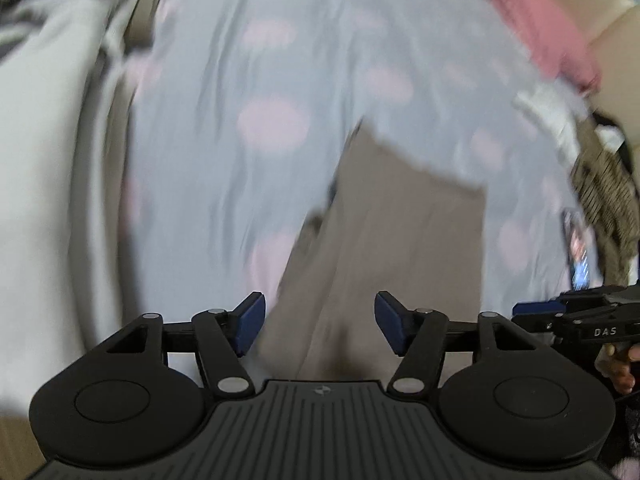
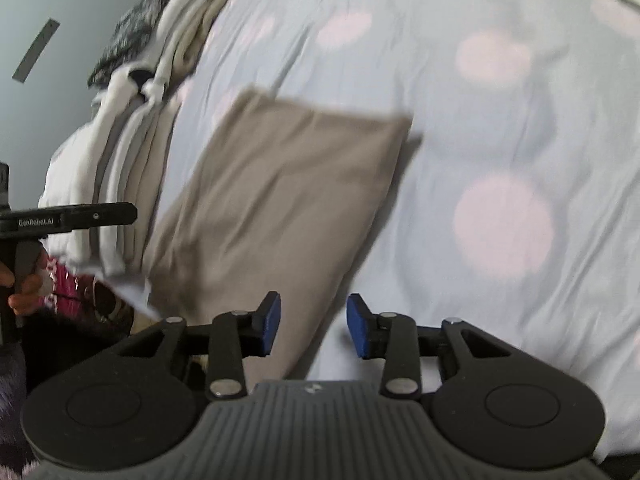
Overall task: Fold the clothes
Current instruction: 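Move both open grippers to the edge of the folded bundle, then grasp the folded taupe bundle with the left gripper while the right gripper grasps it too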
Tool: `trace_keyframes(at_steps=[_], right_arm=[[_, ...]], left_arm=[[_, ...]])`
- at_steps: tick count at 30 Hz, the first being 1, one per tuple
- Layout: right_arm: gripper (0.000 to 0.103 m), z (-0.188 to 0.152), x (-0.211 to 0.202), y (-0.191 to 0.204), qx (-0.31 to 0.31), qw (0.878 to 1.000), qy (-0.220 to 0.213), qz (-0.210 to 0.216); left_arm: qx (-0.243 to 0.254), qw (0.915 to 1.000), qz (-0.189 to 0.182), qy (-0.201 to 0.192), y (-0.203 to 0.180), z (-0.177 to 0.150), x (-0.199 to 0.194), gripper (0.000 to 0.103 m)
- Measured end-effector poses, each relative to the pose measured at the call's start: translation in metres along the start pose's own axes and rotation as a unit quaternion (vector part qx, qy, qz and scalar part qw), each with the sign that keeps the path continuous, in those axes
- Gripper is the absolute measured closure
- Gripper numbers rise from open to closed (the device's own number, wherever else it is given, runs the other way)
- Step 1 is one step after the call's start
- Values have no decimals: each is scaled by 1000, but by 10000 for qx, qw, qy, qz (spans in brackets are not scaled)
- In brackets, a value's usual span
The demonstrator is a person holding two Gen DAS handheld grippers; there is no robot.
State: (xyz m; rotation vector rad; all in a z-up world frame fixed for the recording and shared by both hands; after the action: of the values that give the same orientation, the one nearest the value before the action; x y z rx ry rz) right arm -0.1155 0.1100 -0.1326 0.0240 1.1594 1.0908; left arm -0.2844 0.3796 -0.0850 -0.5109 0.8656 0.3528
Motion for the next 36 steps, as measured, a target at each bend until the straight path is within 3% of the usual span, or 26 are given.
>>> trace_keyframes(at_steps=[8,16,21,27,30,31,33,36], right_arm=[[58,30,18,-29,205,9979,-591,-177],[58,23,55,-50,518,9976,-457,-32],[58,24,71,-50,517,9974,-450,233],[62,32,81,-44,532,9965,-553,344],[67,33,83,-43,560,9963,-580,307],[68,33,83,-44,595,9960,-586,312],[68,33,83,-45,661,9955,-597,319],[68,32,83,-45,663,9954,-619,303]], left_arm=[[487,9957,-457,-648,-15,23,55,43],[316,9976,-599,-117,-3,20,111,44],[526,9963,-674,-120,-9,15,123,44],[932,9928,-689,-317,-27,14,125,73],[1746,9816,-511,-580,-46,7,120,86],[2046,9752,-509,-667,-53,3,117,96],[2529,9624,-593,-794,-66,-5,111,96],[2507,9635,-505,-798,-67,-6,111,96]])
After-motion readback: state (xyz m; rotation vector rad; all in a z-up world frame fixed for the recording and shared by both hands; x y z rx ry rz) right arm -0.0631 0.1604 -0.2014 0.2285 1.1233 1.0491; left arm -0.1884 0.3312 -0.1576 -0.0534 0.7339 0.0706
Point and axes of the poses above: each gripper's, at about its wrist camera, not at the fingertips, and x roughly the way its jaws point, y to its left, z to its top, the point moved 3 cm from there along x, roughly the way its jaws point, and after that the axes turned 15 degrees about -y, right-handed, at the moved point
